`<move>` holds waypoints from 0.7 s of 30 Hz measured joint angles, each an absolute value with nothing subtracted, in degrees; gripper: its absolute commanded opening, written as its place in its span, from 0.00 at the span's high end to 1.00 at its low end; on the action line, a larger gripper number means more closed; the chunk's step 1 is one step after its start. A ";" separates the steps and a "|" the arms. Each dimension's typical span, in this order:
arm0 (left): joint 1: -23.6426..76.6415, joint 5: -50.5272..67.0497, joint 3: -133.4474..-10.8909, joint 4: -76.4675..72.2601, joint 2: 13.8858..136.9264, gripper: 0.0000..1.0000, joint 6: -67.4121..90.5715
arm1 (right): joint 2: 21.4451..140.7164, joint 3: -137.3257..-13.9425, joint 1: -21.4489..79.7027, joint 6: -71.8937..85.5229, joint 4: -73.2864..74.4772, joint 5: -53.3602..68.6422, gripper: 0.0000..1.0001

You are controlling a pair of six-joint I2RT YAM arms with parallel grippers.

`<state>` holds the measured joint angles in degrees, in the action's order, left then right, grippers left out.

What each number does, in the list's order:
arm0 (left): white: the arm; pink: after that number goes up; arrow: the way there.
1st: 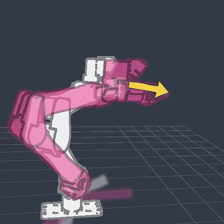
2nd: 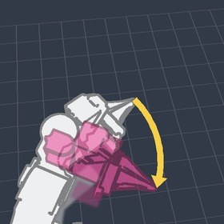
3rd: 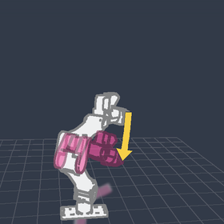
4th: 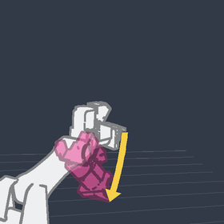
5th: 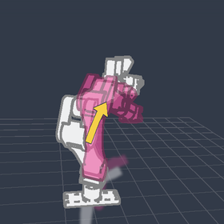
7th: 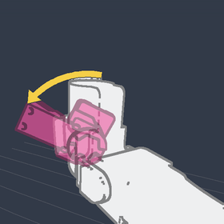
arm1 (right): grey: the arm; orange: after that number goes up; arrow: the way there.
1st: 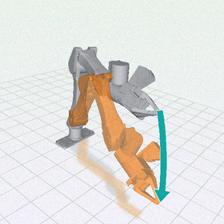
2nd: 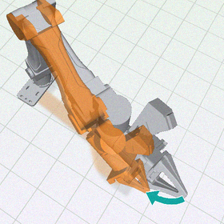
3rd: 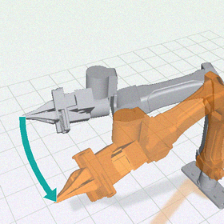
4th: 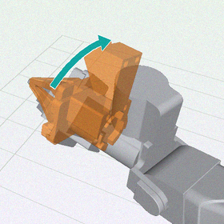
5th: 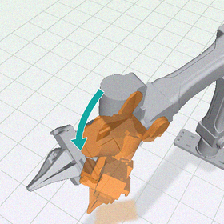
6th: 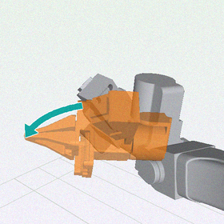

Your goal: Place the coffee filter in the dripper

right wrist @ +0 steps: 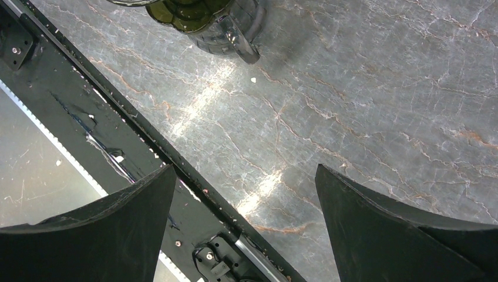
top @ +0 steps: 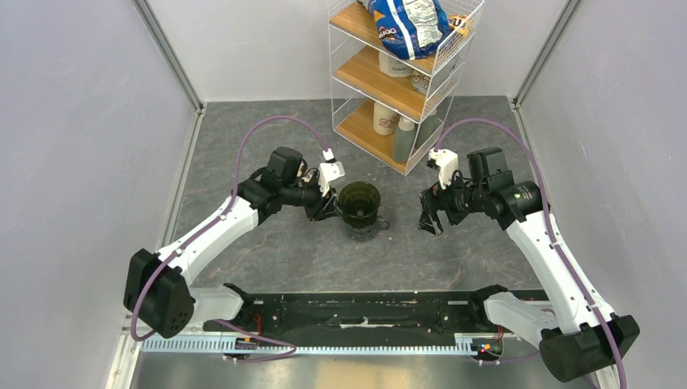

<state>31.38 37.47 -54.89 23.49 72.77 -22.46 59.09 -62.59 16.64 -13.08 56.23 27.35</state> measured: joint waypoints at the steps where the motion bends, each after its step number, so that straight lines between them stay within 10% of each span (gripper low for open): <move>1: 31.38 37.47 -54.89 23.49 72.77 0.57 -22.44 | 59.09 -62.59 16.64 -13.08 56.25 27.33 0.03; 9: 31.38 37.06 -54.89 24.40 72.47 0.36 -22.46 | 59.09 -62.59 16.64 -13.10 56.25 27.33 0.03; 21: 24.08 34.35 -54.83 27.66 62.72 0.44 -21.08 | 59.09 -62.48 16.64 -12.99 56.21 27.62 0.03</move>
